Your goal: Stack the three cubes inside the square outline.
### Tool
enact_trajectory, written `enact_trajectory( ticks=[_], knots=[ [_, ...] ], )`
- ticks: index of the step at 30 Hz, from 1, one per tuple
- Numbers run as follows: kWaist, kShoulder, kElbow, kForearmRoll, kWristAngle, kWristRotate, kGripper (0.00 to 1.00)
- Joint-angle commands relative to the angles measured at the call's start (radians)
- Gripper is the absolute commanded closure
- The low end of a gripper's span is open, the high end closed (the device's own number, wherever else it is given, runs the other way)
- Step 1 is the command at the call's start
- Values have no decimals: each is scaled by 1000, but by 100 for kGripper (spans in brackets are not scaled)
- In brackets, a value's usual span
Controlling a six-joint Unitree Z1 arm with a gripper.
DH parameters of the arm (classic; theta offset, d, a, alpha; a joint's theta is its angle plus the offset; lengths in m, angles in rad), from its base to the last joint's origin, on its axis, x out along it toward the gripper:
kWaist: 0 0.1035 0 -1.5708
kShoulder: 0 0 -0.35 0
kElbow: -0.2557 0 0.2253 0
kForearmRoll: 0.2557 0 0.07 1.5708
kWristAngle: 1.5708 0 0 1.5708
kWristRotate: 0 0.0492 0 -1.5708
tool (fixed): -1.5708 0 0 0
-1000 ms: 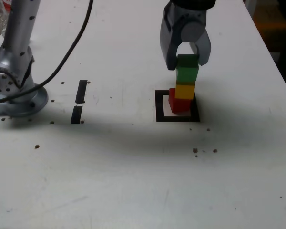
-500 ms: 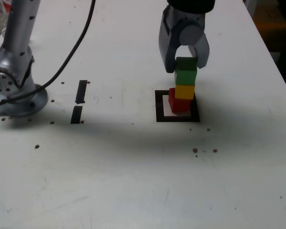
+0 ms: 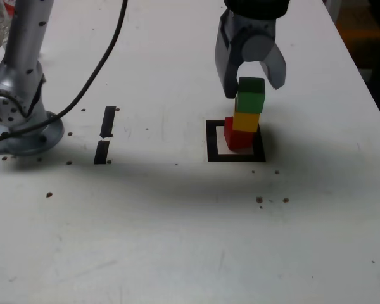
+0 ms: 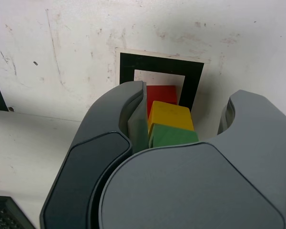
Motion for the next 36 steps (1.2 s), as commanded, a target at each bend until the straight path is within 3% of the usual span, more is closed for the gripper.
enact_trajectory(
  ticks=[1, 14, 21, 26, 30, 36],
  knots=[
    [1, -11, 3, -1, 4, 1, 34],
    [46, -173, 76, 34, 52, 1, 33],
    [94, -296, 232, 52, 73, 6, 32],
    [103, -381, 413, -8, 65, 7, 31],
    [91, -448, 614, -140, 40, 8, 31],
    [67, -483, 766, -266, 33, 9, 31]
  ],
)
